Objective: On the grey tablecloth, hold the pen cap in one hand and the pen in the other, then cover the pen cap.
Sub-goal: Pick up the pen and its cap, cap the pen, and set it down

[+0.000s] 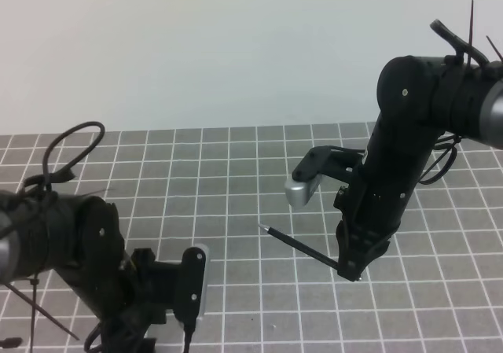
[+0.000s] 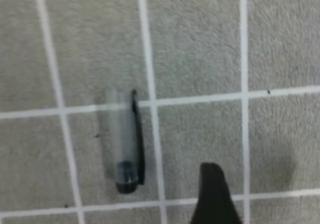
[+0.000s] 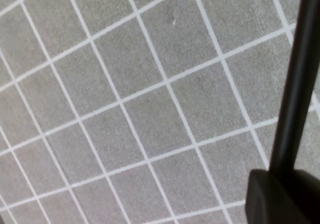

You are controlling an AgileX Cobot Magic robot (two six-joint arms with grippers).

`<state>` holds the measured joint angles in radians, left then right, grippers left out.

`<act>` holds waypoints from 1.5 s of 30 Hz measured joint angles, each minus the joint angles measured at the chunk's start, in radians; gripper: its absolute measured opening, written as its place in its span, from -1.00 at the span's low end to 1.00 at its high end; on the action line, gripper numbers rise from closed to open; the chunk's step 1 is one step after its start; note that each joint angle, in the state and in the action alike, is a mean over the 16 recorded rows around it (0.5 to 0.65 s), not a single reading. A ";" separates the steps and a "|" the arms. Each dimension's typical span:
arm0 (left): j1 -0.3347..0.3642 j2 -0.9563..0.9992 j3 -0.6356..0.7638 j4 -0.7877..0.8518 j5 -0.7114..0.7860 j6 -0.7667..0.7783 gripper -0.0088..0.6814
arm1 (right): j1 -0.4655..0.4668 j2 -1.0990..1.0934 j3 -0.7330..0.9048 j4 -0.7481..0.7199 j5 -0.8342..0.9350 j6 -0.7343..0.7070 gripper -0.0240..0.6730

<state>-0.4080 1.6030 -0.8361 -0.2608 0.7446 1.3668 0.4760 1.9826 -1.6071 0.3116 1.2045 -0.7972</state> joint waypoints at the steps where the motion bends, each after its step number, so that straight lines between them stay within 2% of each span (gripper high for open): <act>1: 0.000 -0.005 0.000 -0.003 0.003 -0.005 0.12 | 0.000 0.000 0.000 0.001 0.000 0.001 -0.92; 9: 0.000 -0.028 0.000 0.016 -0.047 -0.047 -0.02 | 0.000 0.000 0.000 0.009 0.000 0.011 -0.93; 20: 0.000 0.002 -0.025 0.062 -0.143 -0.067 0.03 | 0.000 0.000 -0.001 0.012 0.000 0.018 -0.93; 35: 0.000 0.138 -0.235 0.098 0.051 -0.133 0.06 | 0.000 0.000 -0.002 0.014 0.000 0.014 -0.94; 45: 0.000 0.178 -0.266 0.117 0.108 -0.111 0.05 | 0.000 0.000 -0.002 0.014 0.000 0.010 -0.94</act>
<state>-0.4081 1.7813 -1.1023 -0.1438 0.8524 1.2557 0.4760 1.9828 -1.6091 0.3259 1.2045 -0.7876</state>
